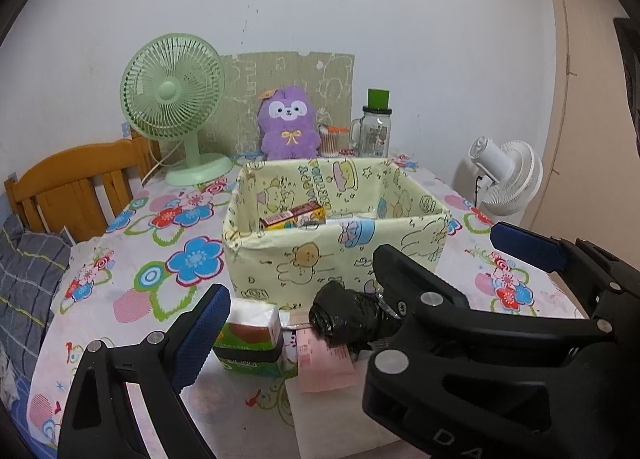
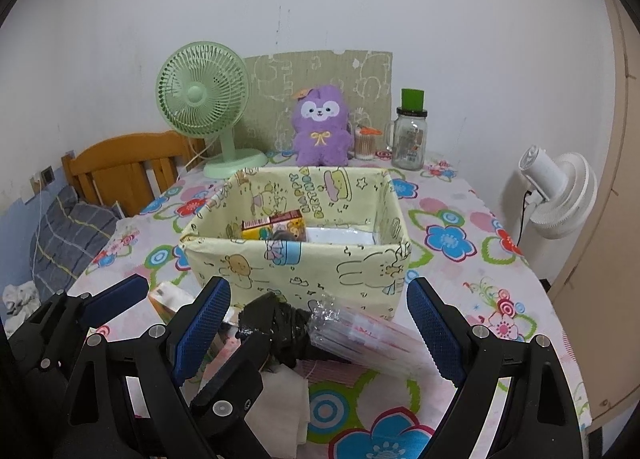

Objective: Organize soft objects
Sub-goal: 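Move the right tool onto the black folded item while the left tool approaches the tissue pack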

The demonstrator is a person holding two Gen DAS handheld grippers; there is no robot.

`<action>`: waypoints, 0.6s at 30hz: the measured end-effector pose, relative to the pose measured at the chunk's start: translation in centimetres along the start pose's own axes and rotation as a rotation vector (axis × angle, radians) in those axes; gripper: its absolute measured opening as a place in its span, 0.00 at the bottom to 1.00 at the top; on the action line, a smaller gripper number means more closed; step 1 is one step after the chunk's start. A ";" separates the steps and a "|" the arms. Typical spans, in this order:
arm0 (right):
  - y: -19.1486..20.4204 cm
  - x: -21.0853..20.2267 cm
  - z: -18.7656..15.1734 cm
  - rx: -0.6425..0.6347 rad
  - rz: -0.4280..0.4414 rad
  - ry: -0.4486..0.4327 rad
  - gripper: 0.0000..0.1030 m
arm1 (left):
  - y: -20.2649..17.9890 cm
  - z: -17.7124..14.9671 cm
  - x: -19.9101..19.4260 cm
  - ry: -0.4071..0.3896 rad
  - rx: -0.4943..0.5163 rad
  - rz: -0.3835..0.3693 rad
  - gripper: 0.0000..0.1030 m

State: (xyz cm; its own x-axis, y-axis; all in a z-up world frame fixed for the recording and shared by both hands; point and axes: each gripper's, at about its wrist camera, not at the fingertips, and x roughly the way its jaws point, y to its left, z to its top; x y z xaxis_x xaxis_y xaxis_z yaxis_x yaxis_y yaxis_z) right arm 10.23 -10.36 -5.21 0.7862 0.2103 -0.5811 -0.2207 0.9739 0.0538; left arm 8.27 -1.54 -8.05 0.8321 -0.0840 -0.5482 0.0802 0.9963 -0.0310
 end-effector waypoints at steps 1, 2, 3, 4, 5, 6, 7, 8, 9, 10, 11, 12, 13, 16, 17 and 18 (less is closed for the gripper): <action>0.0 0.2 -0.1 -0.001 0.002 0.005 0.89 | 0.1 -0.1 0.2 0.005 0.002 0.002 0.93; 0.1 0.4 -0.3 -0.002 0.004 0.010 0.89 | 0.1 -0.3 0.3 0.009 0.006 0.002 0.93; 0.1 0.6 -0.4 -0.003 0.004 0.014 0.89 | 0.1 -0.4 0.4 0.012 0.010 0.002 0.93; 0.1 0.8 -0.6 -0.002 0.004 0.020 0.89 | 0.2 -0.6 0.6 0.018 0.015 0.005 0.93; 0.1 1.1 -0.7 -0.001 0.005 0.027 0.89 | 0.2 -0.8 0.7 0.022 0.017 0.007 0.93; 0.1 1.3 -0.8 0.001 0.008 0.033 0.89 | 0.3 -0.9 0.9 0.027 0.017 0.006 0.93; 0.1 1.6 -0.9 0.004 0.010 0.040 0.89 | 0.3 -0.9 1.0 0.032 0.016 0.006 0.93; 0.2 1.7 -1.0 0.005 0.010 0.043 0.89 | 0.5 -1.0 1.2 0.041 0.011 0.010 0.93; 0.2 1.8 -1.0 0.005 0.010 0.045 0.89 | 0.7 -1.1 1.4 0.048 0.002 0.014 0.93; 0.2 1.9 -1.1 0.006 0.011 0.042 0.89 | 1.0 -1.2 1.5 0.053 -0.012 0.013 0.93; 0.2 2.0 -1.1 0.005 0.012 0.042 0.89 | 1.3 -1.3 1.6 0.056 -0.021 0.014 0.93; 0.4 2.1 -1.1 0.001 0.013 0.044 0.89 | 1.5 -1.4 1.7 0.059 -0.029 0.016 0.93; 0.5 2.2 -1.2 -0.003 0.011 0.046 0.89 | 1.7 -1.5 1.8 0.065 -0.036 0.017 0.93; 0.8 2.6 -1.3 -0.017 0.009 0.050 0.89 | 2.1 -1.8 2.2 0.085 -0.042 0.027 0.93; 0.9 2.7 -1.4 -0.019 0.009 0.054 0.89 | 2.2 -1.9 2.3 0.087 -0.043 0.029 0.93; 0.9 2.9 -1.4 -0.020 0.009 0.058 0.89 | 2.4 -2.0 2.4 0.090 -0.044 0.031 0.93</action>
State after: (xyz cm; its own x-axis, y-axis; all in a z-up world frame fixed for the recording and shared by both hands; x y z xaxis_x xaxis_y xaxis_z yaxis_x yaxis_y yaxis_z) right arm 11.49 -9.02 -7.98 0.7494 0.2131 -0.6269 -0.2393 0.9700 0.0436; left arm 9.36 0.67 -11.11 0.7807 -0.0527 -0.6227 0.0290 0.9984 -0.0481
